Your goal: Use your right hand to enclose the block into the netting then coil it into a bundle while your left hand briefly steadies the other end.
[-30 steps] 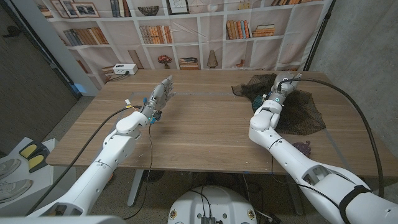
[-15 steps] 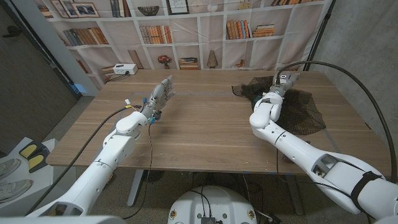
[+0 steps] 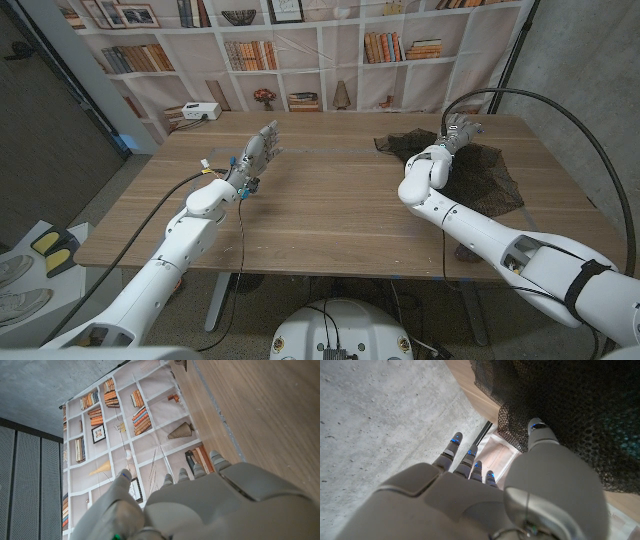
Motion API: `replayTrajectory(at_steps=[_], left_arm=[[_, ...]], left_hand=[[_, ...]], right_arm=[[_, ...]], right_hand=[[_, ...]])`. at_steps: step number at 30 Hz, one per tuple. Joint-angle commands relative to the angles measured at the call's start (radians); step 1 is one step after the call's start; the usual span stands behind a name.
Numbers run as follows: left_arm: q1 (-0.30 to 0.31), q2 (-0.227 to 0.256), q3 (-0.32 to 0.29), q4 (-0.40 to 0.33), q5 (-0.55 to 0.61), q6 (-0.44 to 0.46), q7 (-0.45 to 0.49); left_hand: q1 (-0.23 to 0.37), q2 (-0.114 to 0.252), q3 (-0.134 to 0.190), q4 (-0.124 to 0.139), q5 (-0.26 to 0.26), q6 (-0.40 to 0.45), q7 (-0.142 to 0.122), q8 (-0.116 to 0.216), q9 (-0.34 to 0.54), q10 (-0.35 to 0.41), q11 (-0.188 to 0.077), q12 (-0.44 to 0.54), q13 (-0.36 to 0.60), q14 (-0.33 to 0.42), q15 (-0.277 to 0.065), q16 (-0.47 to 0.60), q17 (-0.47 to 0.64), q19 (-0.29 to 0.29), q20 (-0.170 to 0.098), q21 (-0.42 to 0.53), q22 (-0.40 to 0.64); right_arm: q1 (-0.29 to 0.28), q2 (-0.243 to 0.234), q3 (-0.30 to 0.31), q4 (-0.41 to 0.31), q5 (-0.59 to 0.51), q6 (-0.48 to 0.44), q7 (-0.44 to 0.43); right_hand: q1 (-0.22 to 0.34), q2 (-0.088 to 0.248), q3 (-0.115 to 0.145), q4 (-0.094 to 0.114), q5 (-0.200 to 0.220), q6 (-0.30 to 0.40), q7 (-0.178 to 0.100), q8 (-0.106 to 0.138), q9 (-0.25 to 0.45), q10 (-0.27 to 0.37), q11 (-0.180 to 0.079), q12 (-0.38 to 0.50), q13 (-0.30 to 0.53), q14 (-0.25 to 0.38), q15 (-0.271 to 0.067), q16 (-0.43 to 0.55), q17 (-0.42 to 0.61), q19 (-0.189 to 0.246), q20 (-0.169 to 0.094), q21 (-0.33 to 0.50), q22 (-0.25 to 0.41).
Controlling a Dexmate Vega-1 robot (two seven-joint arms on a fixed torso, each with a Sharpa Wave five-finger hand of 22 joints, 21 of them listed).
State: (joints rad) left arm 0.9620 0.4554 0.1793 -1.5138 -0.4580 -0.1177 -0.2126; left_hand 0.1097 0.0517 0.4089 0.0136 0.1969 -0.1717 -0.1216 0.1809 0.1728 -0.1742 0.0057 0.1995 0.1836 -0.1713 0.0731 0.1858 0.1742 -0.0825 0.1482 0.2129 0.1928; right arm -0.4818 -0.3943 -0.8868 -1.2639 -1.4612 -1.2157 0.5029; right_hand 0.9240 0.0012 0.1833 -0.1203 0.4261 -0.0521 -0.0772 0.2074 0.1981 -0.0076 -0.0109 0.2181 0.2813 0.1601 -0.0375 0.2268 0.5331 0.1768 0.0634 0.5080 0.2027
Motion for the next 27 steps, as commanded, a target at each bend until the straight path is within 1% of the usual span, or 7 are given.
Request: replayTrajectory(at_steps=[1,3,10,13,17,21,27], left_arm=[[0.006,0.001,-0.004,0.002,-0.002,-0.007,-0.004],[0.007,0.001,-0.004,0.001,-0.002,-0.007,-0.004],[0.012,0.001,-0.004,-0.004,-0.004,-0.003,-0.002],[0.013,0.002,-0.004,-0.006,-0.005,0.0,-0.002],[0.013,0.001,-0.002,-0.004,-0.008,0.0,-0.007],[0.014,0.001,-0.002,-0.005,-0.009,0.001,-0.007],[0.021,0.002,-0.005,-0.011,-0.011,0.0,-0.005]], left_hand=[[0.0,-0.012,0.0,-0.005,0.005,-0.066,-0.004,0.0,0.003,-0.083,-0.003,-0.002,0.005,-0.017,-0.002,-0.003,0.003,-0.005,0.008,0.004,0.002],[0.0,-0.014,-0.001,-0.006,0.005,-0.066,-0.004,0.0,0.003,-0.084,-0.004,-0.002,0.005,-0.017,-0.002,-0.003,0.003,-0.006,0.009,0.003,0.002],[0.002,-0.019,-0.003,-0.009,0.005,-0.066,-0.004,0.001,0.003,-0.083,-0.002,-0.001,0.005,-0.017,0.0,-0.003,0.003,-0.006,0.01,0.004,0.002],[0.002,-0.019,-0.004,-0.01,0.005,-0.066,-0.004,0.001,0.003,-0.083,-0.002,-0.001,0.005,-0.016,-0.001,-0.003,0.003,-0.006,0.01,0.004,0.003],[0.002,-0.021,-0.005,-0.011,0.006,-0.063,-0.003,0.002,0.003,-0.079,0.0,0.001,0.005,-0.014,-0.001,-0.002,0.003,-0.004,0.011,0.004,0.003],[0.002,-0.022,-0.006,-0.011,0.006,-0.063,-0.003,0.002,0.003,-0.079,-0.002,0.002,0.005,-0.014,-0.001,-0.002,0.003,-0.004,0.012,0.005,0.003],[0.002,-0.021,-0.007,-0.012,0.007,-0.061,-0.003,0.003,0.003,-0.078,-0.003,0.002,0.005,-0.011,0.0,-0.001,0.004,-0.004,0.013,0.005,0.003]], right_arm=[[0.032,-0.015,-0.035,0.038,-0.027,0.038,0.121],[0.038,-0.018,-0.048,0.047,-0.039,0.047,0.139],[0.006,-0.016,-0.008,0.012,-0.001,0.032,0.017],[-0.046,0.031,0.065,0.014,0.063,-0.01,-0.266],[-0.097,0.13,0.206,0.045,0.183,-0.015,-0.678],[-0.118,0.196,0.318,0.051,0.273,0.018,-0.925],[-0.113,0.233,0.403,0.044,0.339,0.041,-1.049]], right_hand=[[0.024,-0.014,-0.022,-0.003,0.009,0.067,-0.013,0.012,0.006,0.027,-0.027,0.025,0.008,0.007,-0.06,0.005,-0.004,0.024,-0.02,0.018,0.004],[-0.016,-0.036,-0.065,0.018,-0.004,0.007,-0.01,-0.015,0.006,-0.019,-0.02,0.012,0.011,-0.032,-0.057,-0.004,0.0,-0.021,-0.029,0.004,0.005],[-0.052,-0.052,-0.098,0.035,-0.017,0.015,-0.015,-0.009,0.007,-0.011,-0.027,0.019,0.014,-0.031,-0.067,0.002,0.004,-0.024,-0.036,0.006,0.006],[0.037,0.046,-0.056,0.013,0.009,0.106,0.006,0.013,0.007,0.078,-0.012,0.06,0.015,0.058,-0.061,0.036,0.001,0.072,-0.008,0.051,0.005],[0.179,0.155,0.045,-0.038,0.027,0.295,-0.041,0.05,0.005,0.248,-0.078,0.123,0.002,0.21,-0.121,0.057,-0.029,0.168,-0.045,0.107,-0.003],[0.217,0.16,0.082,-0.041,0.013,0.391,-0.054,0.068,0.003,0.329,-0.083,0.145,-0.007,0.279,-0.135,0.063,-0.042,0.198,-0.05,0.131,-0.007],[0.229,0.158,0.1,-0.04,0.003,0.429,-0.054,0.073,0.001,0.356,-0.08,0.148,-0.012,0.31,-0.136,0.065,-0.047,0.223,-0.052,0.147,-0.009]])
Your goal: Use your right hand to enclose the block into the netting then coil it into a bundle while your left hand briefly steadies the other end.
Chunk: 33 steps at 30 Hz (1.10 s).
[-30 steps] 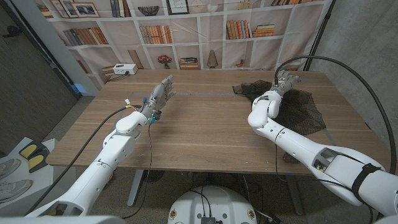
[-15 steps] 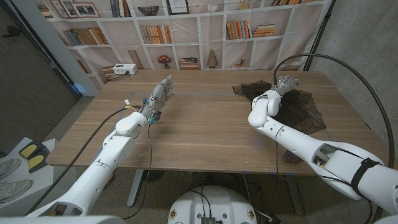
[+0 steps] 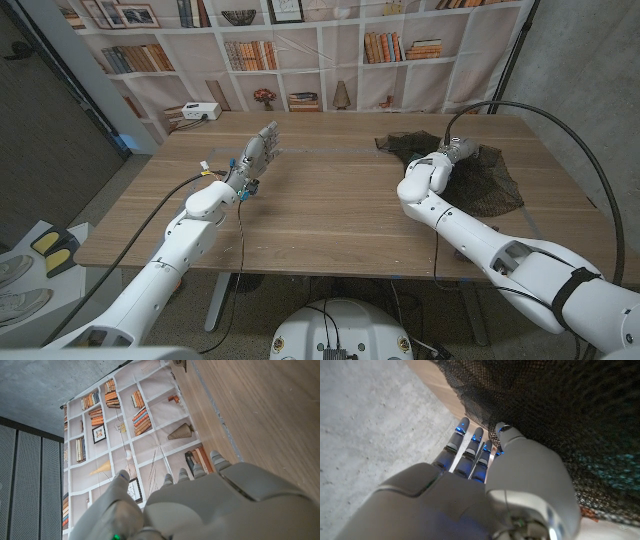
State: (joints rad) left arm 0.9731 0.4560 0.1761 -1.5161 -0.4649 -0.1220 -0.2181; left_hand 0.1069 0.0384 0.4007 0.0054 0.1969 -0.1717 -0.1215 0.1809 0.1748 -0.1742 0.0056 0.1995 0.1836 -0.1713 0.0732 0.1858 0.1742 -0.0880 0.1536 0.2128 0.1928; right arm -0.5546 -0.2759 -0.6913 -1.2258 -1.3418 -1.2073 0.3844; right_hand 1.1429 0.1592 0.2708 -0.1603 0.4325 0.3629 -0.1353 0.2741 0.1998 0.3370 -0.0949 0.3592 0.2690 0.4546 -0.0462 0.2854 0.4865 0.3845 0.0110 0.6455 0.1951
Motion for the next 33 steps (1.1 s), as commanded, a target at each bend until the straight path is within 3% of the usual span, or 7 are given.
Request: replayTrajectory(at_steps=[1,8,15,20,23,26,33], left_arm=[[0.011,0.002,-0.002,-0.01,-0.003,0.005,0.002],[0.011,0.002,0.001,-0.009,-0.004,0.011,-0.001],[0.012,-0.001,0.002,-0.006,-0.004,0.006,-0.001],[0.014,0.0,0.001,-0.009,-0.003,0.006,0.002],[0.017,0.0,0.0,-0.013,-0.003,0.009,0.006],[0.018,0.0,0.0,-0.013,-0.002,0.01,0.008],[0.015,0.002,0.002,-0.013,0.0,0.014,0.008]], left_hand=[[0.004,-0.008,0.002,-0.003,0.007,-0.06,-0.003,0.003,0.001,-0.079,-0.003,0.002,0.005,-0.01,0.0,0.0,0.004,0.002,0.008,0.005,0.003],[0.004,-0.006,0.001,-0.003,0.008,-0.061,-0.003,0.003,0.001,-0.078,-0.003,0.002,0.005,-0.01,-0.001,-0.001,0.004,0.002,0.01,0.005,0.003],[0.004,-0.005,0.001,-0.003,0.008,-0.061,-0.004,0.003,0.001,-0.077,-0.003,0.003,0.005,-0.01,-0.001,-0.001,0.004,0.003,0.011,0.006,0.004],[0.005,-0.004,0.001,-0.004,0.008,-0.061,-0.004,0.003,0.001,-0.08,-0.003,0.002,0.005,-0.011,-0.001,-0.001,0.004,0.003,0.011,0.006,0.004],[0.005,-0.003,0.001,-0.004,0.009,-0.061,-0.004,0.003,0.001,-0.079,-0.003,0.003,0.005,-0.009,0.0,-0.001,0.004,0.003,0.012,0.006,0.004],[0.005,-0.003,0.001,-0.004,0.009,-0.061,-0.003,0.003,0.001,-0.079,-0.003,0.003,0.005,-0.009,-0.001,-0.001,0.004,0.003,0.013,0.006,0.004],[0.005,-0.001,0.001,-0.004,0.009,-0.06,-0.003,0.003,0.001,-0.079,-0.003,0.003,0.005,-0.01,0.0,-0.001,0.004,0.003,0.013,0.006,0.004]], right_arm=[[-0.038,0.121,0.218,0.006,0.226,0.033,-0.946],[-0.016,0.126,0.251,0.002,0.246,0.043,-0.984],[0.02,0.106,0.235,0.018,0.239,0.031,-0.929],[0.086,0.07,0.17,0.066,0.22,-0.029,-0.73],[0.134,0.039,0.108,0.103,0.206,-0.06,-0.569],[0.169,0.025,0.064,0.139,0.199,-0.076,-0.475],[0.268,0.012,-0.037,0.248,0.197,-0.114,-0.247]], right_hand=[[0.01,-0.001,0.013,0.001,-0.004,0.016,0.004,0.006,-0.001,0.014,0.005,0.007,0.0,0.018,-0.126,0.007,-0.001,0.017,0.002,0.011,-0.001],[-0.053,-0.036,-0.013,0.034,-0.03,0.009,0.019,-0.011,-0.002,0.015,0.026,-0.003,-0.006,0.019,-0.11,-0.001,-0.003,0.02,0.016,0.016,-0.006],[-0.093,-0.041,-0.024,0.054,-0.043,0.032,0.014,-0.01,-0.002,0.027,0.028,-0.005,-0.009,0.025,-0.106,-0.001,-0.002,0.022,0.02,0.018,-0.008],[-0.185,-0.05,-0.056,0.102,-0.069,0.083,0.01,-0.006,-0.003,0.045,0.039,-0.011,-0.015,0.032,-0.096,0.0,0.002,0.021,0.03,0.018,-0.01],[-0.283,-0.074,-0.1,0.15,-0.092,0.08,0.018,-0.021,-0.002,0.033,0.052,-0.027,-0.018,0.017,-0.086,-0.004,0.006,0.008,0.042,0.011,-0.011],[-0.353,-0.1,-0.136,0.18,-0.107,0.062,0.026,-0.038,-0.001,0.012,0.057,-0.044,-0.02,-0.018,-0.066,-0.017,0.009,-0.017,0.051,-0.002,-0.011],[-0.43,-0.137,-0.181,0.21,-0.116,0.039,0.03,-0.056,0.0,-0.018,0.069,-0.064,-0.018,-0.062,-0.053,-0.033,0.011,-0.07,0.068,-0.029,-0.01]])
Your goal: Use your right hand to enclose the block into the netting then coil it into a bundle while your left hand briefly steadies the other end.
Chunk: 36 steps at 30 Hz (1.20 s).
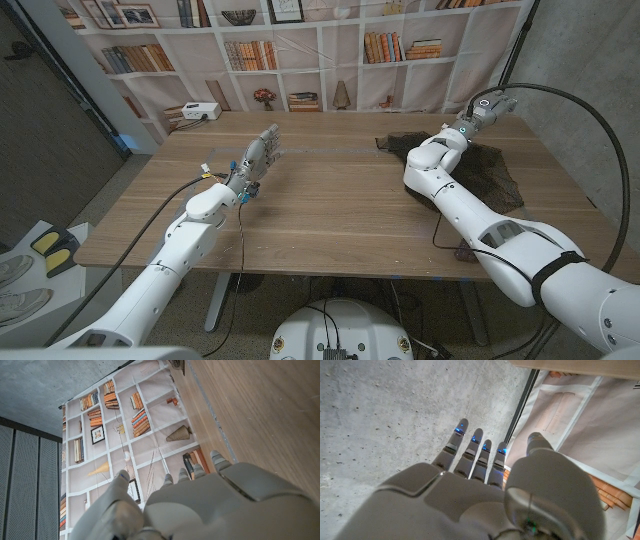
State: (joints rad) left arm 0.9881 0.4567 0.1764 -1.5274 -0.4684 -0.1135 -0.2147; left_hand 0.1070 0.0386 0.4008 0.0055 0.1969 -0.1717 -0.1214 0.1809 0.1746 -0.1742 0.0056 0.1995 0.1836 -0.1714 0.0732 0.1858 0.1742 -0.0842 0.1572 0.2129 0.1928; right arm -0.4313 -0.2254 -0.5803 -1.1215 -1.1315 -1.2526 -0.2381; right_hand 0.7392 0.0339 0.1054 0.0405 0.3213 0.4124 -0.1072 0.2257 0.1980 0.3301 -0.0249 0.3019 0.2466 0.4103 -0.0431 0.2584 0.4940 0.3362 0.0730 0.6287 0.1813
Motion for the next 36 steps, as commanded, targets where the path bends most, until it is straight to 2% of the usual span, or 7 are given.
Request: replayTrajectory(at_steps=[1,5,9,21,27,32,36], left_arm=[[-0.001,0.001,0.002,-0.002,0.004,0.006,0.005],[-0.003,0.0,0.002,0.0,0.004,0.007,0.006],[-0.007,-0.001,0.004,0.004,0.005,0.007,0.005],[-0.013,-0.001,0.005,0.011,0.003,0.011,0.0],[-0.007,0.003,0.001,0.004,0.003,0.015,0.005],[-0.008,0.005,0.0,0.004,0.002,0.016,0.002],[-0.01,0.004,0.001,0.007,0.002,0.014,0.0]], left_hand=[[0.005,-0.001,0.0,-0.004,0.009,-0.061,-0.004,0.003,0.001,-0.079,-0.002,0.003,0.005,-0.009,0.0,-0.001,0.004,-0.001,0.009,0.006,0.004],[0.005,-0.001,0.0,-0.005,0.009,-0.059,-0.002,0.004,0.001,-0.08,-0.002,0.003,0.005,-0.01,0.0,-0.001,0.004,0.0,0.01,0.006,0.004],[0.005,0.0,0.0,-0.005,0.009,-0.059,-0.003,0.004,0.001,-0.081,-0.001,0.003,0.005,-0.011,0.0,-0.002,0.004,-0.001,0.01,0.006,0.004],[0.005,0.001,-0.001,-0.006,0.009,-0.057,-0.002,0.004,0.001,-0.082,-0.002,0.003,0.005,-0.012,0.0,-0.002,0.004,-0.003,0.012,0.006,0.005],[0.006,0.001,-0.001,-0.006,0.009,-0.057,-0.002,0.004,0.001,-0.082,-0.002,0.003,0.005,-0.013,0.0,-0.003,0.004,-0.004,0.011,0.005,0.005],[0.006,0.002,-0.002,-0.006,0.009,-0.057,-0.002,0.004,0.001,-0.082,-0.001,0.003,0.005,-0.014,0.0,-0.003,0.004,-0.004,0.011,0.005,0.005],[0.006,0.002,-0.002,-0.007,0.009,-0.056,-0.001,0.004,0.001,-0.083,0.0,0.003,0.005,-0.016,0.001,-0.004,0.004,-0.004,0.011,0.005,0.005]], right_arm=[[0.159,-0.036,-0.16,0.164,-0.012,-0.073,0.397],[0.206,-0.023,-0.193,0.243,0.003,-0.082,0.45],[0.235,-0.005,-0.204,0.313,0.029,-0.078,0.446],[0.327,0.08,-0.183,0.567,0.169,-0.024,0.33],[0.375,0.107,-0.189,0.674,0.247,0.023,0.33],[0.415,0.124,-0.235,0.759,0.295,0.071,0.371],[0.427,0.118,-0.287,0.781,0.331,0.102,0.421]], right_hand=[[-0.032,-0.013,-0.019,0.011,-0.005,-0.012,0.003,-0.009,0.002,-0.014,-0.002,-0.008,0.005,-0.03,-0.057,-0.011,0.003,-0.025,0.007,-0.014,0.003],[-0.038,-0.016,-0.024,0.013,-0.004,-0.019,0.006,-0.013,0.003,-0.029,0.004,-0.015,0.006,-0.042,-0.049,-0.017,0.002,-0.038,0.012,-0.021,0.004],[-0.036,-0.017,-0.024,0.011,-0.002,-0.015,0.007,-0.012,0.003,-0.031,0.007,-0.017,0.007,-0.043,-0.048,-0.018,0.001,-0.043,0.013,-0.024,0.004],[-0.031,-0.018,-0.024,0.007,0.004,0.003,0.012,-0.006,0.004,-0.021,0.011,-0.015,0.009,-0.04,-0.05,-0.018,-0.002,-0.049,0.015,-0.03,0.004],[-0.048,-0.027,-0.036,0.013,0.004,0.015,0.017,-0.003,0.005,-0.023,0.018,-0.017,0.01,-0.045,-0.045,-0.019,-0.002,-0.057,0.019,-0.036,0.004],[-0.07,-0.037,-0.049,0.022,0.004,0.019,0.023,-0.003,0.005,-0.028,0.022,-0.021,0.011,-0.053,-0.041,-0.02,0.0,-0.069,0.02,-0.043,0.004],[-0.086,-0.046,-0.061,0.028,0.003,0.014,0.028,-0.006,0.005,-0.032,0.024,-0.023,0.012,-0.054,-0.041,-0.02,0.001,-0.076,0.022,-0.047,0.005]])
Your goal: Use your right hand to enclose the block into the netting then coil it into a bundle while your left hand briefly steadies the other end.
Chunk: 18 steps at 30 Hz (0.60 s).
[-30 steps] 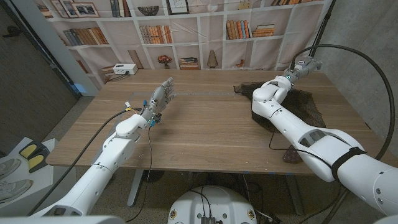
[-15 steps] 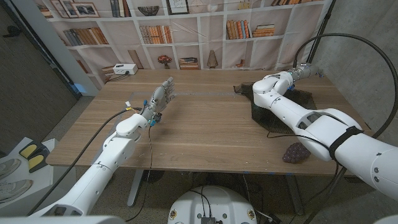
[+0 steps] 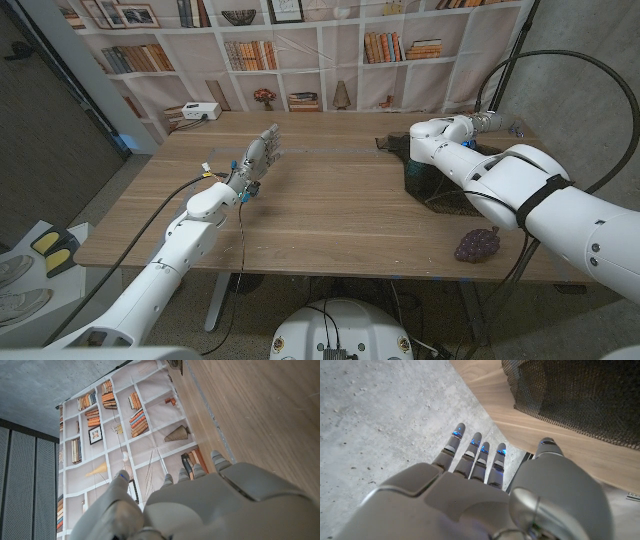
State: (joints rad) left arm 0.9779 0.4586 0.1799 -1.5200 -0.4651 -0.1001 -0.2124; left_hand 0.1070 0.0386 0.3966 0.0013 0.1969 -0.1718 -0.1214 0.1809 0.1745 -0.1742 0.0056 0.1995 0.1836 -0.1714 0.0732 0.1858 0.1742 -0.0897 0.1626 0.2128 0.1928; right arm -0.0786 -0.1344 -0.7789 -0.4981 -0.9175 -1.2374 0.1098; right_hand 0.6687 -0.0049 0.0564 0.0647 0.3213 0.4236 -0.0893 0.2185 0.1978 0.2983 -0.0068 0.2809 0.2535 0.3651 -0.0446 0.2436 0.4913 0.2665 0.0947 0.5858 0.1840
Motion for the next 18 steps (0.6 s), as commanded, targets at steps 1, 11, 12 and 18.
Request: replayTrajectory(at_steps=[1,11,12,18], left_arm=[[-0.001,0.003,-0.002,0.0,-0.001,0.001,-0.004],[-0.003,0.005,-0.002,0.001,-0.002,0.005,-0.008],[-0.003,0.005,-0.002,0.001,-0.002,0.005,-0.008],[-0.002,0.005,-0.003,-0.002,-0.002,0.005,-0.006]], left_hand=[[0.006,0.002,0.002,-0.003,0.009,-0.056,-0.001,0.004,0.002,-0.084,-0.001,0.002,0.005,-0.016,0.001,-0.003,0.004,0.001,0.006,0.005,0.005],[0.006,0.003,0.002,-0.003,0.009,-0.056,-0.002,0.004,0.002,-0.083,0.001,0.003,0.005,-0.017,-0.001,-0.003,0.004,0.001,0.005,0.006,0.005],[0.006,0.003,0.002,-0.004,0.009,-0.056,-0.001,0.004,0.002,-0.084,0.0,0.003,0.005,-0.017,-0.002,-0.003,0.004,0.001,0.005,0.006,0.005],[0.006,0.003,0.001,-0.004,0.009,-0.056,0.0,0.004,0.002,-0.084,-0.001,0.003,0.005,-0.017,-0.002,-0.003,0.004,0.0,0.005,0.005,0.005]], right_arm=[[0.077,0.021,-0.111,0.163,0.125,0.103,0.101],[0.078,-0.021,-0.247,0.156,0.233,0.145,0.153],[0.076,-0.028,-0.262,0.155,0.245,0.156,0.151],[0.075,-0.051,-0.346,0.152,0.316,0.188,0.156]], right_hand=[[-0.019,-0.01,-0.015,0.005,0.003,0.002,0.012,0.001,0.006,-0.001,0.009,-0.003,0.006,-0.009,-0.039,-0.005,0.004,-0.008,0.002,-0.006,0.002],[-0.038,-0.02,-0.029,0.012,0.005,0.001,0.019,-0.002,0.006,0.0,0.007,-0.005,0.008,-0.01,-0.04,-0.003,0.004,-0.014,0.005,-0.011,0.003],[-0.038,-0.021,-0.03,0.012,0.005,0.001,0.02,-0.002,0.006,0.002,0.007,-0.004,0.008,-0.008,-0.04,-0.003,0.004,-0.014,0.005,-0.012,0.003],[-0.031,-0.024,-0.031,0.008,0.009,0.009,0.028,0.001,0.006,0.017,0.01,0.001,0.009,-0.001,-0.041,0.0,0.002,-0.009,0.004,-0.012,0.004]])
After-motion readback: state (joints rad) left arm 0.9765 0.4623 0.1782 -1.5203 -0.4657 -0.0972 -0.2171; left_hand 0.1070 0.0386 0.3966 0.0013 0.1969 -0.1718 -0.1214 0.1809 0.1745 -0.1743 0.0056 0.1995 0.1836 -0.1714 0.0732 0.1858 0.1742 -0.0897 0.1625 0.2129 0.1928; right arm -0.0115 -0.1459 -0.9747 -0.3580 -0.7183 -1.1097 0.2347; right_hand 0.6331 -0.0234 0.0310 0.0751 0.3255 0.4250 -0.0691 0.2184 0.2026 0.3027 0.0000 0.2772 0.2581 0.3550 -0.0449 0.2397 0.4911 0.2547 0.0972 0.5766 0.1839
